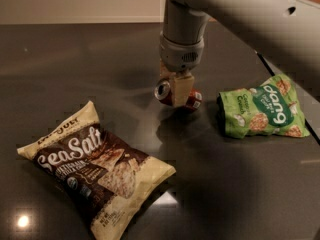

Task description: Knock coke can over

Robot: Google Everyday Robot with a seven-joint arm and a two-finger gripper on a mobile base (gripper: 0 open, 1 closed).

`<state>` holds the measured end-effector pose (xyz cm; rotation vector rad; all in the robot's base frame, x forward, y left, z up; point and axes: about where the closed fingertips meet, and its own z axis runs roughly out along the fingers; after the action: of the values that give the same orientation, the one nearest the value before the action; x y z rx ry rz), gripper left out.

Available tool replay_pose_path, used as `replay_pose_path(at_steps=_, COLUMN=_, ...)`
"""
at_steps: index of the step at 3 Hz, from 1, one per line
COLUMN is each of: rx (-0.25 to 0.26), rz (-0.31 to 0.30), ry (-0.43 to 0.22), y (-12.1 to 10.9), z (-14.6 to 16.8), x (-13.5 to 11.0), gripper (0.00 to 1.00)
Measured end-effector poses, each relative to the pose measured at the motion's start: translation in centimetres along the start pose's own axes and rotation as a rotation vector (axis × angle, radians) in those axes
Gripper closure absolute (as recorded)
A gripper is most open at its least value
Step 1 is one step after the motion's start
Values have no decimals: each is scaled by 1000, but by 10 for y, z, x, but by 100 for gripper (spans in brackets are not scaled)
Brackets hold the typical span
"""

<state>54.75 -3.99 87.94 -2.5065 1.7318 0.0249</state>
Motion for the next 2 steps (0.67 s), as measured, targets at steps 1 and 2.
replay_pose_path(at_steps=1, rx=-11, rz=-21, ry=37, y=1, z=7, x=2, gripper=13)
replay_pose_path(at_steps=2, rx=-34, rz=-19, ry=39, y=4, z=16, x=10, gripper=0)
